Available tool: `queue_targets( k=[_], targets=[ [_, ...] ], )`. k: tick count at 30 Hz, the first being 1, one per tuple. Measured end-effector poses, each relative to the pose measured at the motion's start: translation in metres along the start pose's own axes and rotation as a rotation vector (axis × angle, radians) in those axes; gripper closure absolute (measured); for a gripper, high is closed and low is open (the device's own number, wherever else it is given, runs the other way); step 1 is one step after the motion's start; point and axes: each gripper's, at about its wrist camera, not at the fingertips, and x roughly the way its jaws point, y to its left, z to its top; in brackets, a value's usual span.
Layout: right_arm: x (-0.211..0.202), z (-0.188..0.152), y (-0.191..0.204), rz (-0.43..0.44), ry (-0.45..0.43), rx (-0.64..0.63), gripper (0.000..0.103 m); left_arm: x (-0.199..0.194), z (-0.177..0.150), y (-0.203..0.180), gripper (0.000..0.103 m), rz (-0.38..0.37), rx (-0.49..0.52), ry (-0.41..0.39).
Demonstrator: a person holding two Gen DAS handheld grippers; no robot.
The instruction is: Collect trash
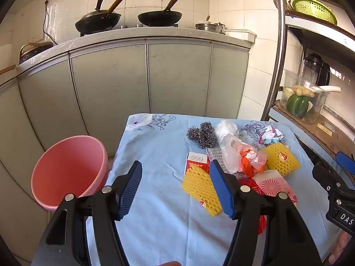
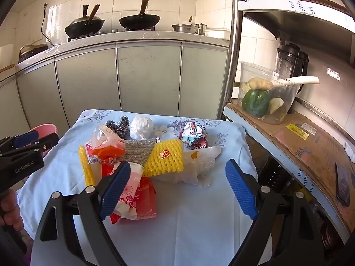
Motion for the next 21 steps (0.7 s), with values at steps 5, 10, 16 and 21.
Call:
queue_targets(
  k=[5,10,16,21],
  targets=[
    [-0.0006,0.0003,0.0003,-0.001,0.001,-0.002,0.015,0.0001,0.0003,0.0003,0.04,-0.001,-0.001,0.001],
    [-0.0021,0.0029,0.0001,-0.002,-0.001,-0.001,0.015,0.0001,0.0,0.0001,0.04,-0.001,0.0,-0.001],
    [-0.0021,0.0009,-0.0004,-0.003,-0.007,0.006,0.015,-0.0017,0.0032,-0.0023,0.04,0.0,-0.001,0.002],
    [-0.0033,0.0007,-0.0014,-0.008,-0.016,0.012,0.015,-0.0015,0.003,-0.0025,0.04,0.0,-0.001,0.001]
  ],
)
